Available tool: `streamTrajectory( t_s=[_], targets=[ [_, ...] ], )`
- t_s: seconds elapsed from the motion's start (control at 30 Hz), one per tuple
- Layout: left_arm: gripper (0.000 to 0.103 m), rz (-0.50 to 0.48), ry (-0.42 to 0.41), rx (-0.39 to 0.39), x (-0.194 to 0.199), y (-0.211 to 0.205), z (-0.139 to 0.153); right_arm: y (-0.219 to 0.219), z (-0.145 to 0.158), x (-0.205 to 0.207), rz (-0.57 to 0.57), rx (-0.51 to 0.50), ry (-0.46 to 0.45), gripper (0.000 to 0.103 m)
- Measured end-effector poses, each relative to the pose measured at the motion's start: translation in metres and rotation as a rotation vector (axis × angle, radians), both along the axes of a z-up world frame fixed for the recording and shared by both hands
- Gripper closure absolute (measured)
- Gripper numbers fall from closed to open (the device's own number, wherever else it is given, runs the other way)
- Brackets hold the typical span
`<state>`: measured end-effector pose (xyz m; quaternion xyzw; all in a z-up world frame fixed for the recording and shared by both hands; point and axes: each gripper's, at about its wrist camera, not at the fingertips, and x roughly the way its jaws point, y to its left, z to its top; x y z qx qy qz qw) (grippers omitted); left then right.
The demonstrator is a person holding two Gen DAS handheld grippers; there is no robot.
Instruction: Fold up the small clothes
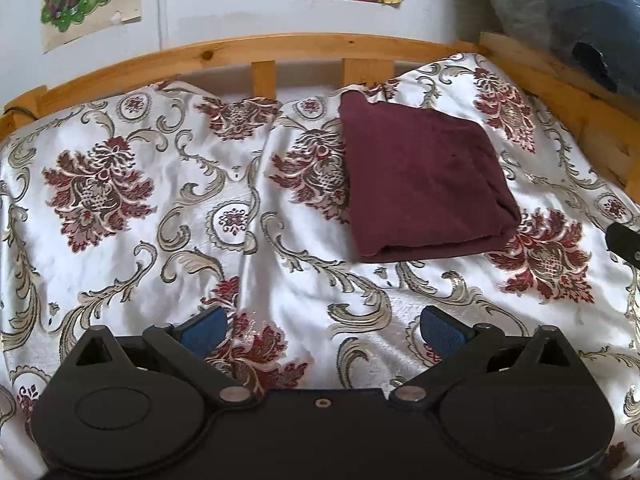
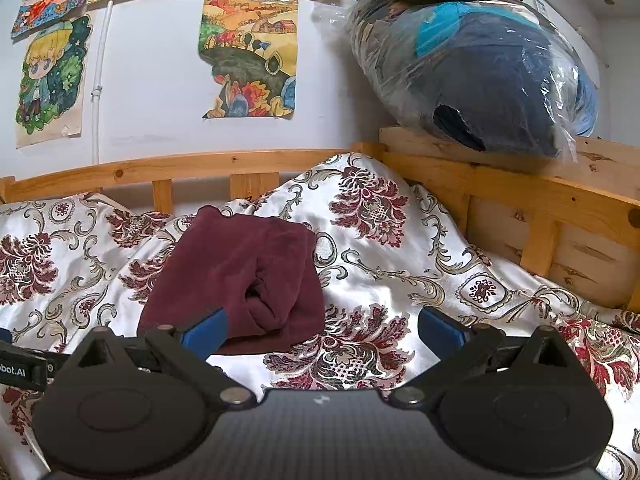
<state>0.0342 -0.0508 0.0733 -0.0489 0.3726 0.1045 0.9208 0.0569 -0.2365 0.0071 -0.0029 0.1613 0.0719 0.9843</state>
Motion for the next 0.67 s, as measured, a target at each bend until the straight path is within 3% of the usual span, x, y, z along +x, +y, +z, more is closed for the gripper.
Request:
streamTrajectory(
  t_s=[0.3,0.67],
  targets=[
    [0.001,0.005,0.026,-0.022,0.002,0.003,-0.001,0.001,-0.002,0.002,-0.004,-0.003,0.023,0.000],
    [0.001,-0.008,0.007,-0.004,0.001,0.001,0.002,0.008,-0.014,0.012,0.002,0.004,0.158,0.000]
  ],
)
